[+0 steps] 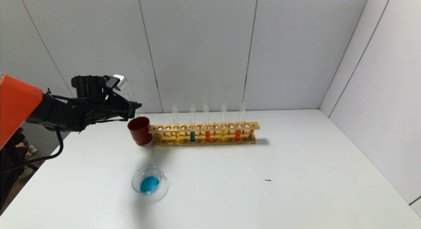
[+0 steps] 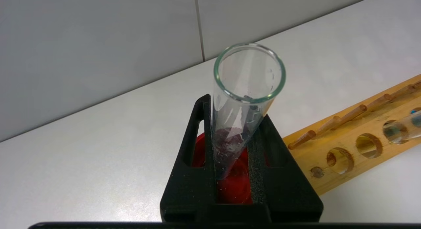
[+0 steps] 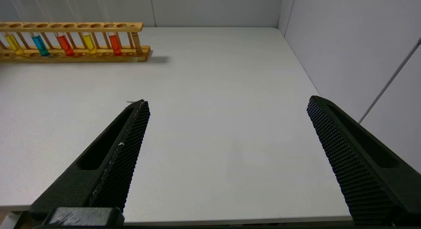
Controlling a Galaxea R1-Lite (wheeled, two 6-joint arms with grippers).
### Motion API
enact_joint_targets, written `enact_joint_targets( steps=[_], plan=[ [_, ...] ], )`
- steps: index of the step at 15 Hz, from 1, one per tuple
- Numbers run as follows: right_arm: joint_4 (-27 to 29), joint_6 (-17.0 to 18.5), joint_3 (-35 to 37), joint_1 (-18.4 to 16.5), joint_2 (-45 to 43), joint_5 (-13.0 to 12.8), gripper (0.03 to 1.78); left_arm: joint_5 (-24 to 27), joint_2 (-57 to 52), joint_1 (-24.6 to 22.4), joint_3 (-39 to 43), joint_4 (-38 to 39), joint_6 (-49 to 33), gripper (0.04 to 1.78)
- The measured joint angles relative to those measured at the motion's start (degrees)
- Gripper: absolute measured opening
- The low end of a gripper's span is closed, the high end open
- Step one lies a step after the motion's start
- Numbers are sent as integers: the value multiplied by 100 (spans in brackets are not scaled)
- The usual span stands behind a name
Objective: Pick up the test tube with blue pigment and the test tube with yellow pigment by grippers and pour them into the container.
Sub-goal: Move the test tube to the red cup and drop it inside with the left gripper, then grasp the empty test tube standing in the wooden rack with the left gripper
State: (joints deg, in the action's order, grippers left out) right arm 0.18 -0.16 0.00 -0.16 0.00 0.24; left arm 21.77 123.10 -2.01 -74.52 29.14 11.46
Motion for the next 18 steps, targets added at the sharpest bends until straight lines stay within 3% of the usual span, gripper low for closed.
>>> enact_joint_targets(
  steps=[6, 9, 11, 15, 18],
  plan=[
    [0, 0, 0, -2, 0, -2, 175, 168, 267, 1, 24, 27, -2, 32],
    [0, 0, 0, -2, 0, 0, 175, 179, 367, 1, 27, 49, 0, 41],
    [-2, 0, 0, 0, 0, 0, 175, 182, 416, 1, 10, 51, 9, 60],
    [0, 0, 0, 0, 0, -2, 175, 177, 479, 1, 32, 148, 6, 126],
    [0, 0, 0, -2, 0, -2, 175, 146, 455, 1, 55, 176, 4, 162]
  ],
)
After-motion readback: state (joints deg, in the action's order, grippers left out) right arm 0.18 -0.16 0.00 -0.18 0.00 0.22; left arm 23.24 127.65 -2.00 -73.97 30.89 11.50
